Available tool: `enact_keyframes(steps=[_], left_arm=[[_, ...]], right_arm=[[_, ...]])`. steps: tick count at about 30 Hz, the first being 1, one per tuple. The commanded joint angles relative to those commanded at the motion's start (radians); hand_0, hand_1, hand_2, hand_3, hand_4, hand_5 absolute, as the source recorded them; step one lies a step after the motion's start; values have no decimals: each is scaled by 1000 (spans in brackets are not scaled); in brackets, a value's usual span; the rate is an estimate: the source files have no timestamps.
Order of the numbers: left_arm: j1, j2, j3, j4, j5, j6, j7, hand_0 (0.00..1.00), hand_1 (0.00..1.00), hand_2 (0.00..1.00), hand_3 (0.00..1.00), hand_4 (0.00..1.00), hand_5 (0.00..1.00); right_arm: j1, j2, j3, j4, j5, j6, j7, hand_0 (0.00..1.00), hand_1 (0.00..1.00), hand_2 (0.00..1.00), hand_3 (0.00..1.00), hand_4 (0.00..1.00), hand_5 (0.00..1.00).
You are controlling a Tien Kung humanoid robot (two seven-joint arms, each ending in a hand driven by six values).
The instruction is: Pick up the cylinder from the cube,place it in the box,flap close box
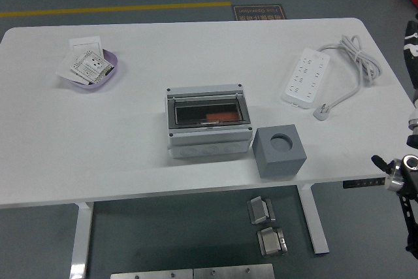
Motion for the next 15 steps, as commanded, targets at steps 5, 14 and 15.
enact_keyframes(steps=[5, 14, 15], left_arm=[[51, -5, 3, 0, -6, 7, 15, 640, 637, 510, 610, 664, 313], [150, 0, 158, 0, -156, 64, -109, 640, 636, 503, 610, 664, 313], [160, 4, 174, 0, -169, 65, -116, 638, 635, 489, 616, 664, 314]], right_arm=[[-5, 0, 6, -1, -1, 1, 1, 725, 635, 661, 662, 729, 540], [-2, -1, 6, -8, -8, 2, -2, 724, 634, 661, 660, 727, 540], [-3, -1, 6, -10, -6, 3, -1, 725, 634, 658, 657, 724, 534]])
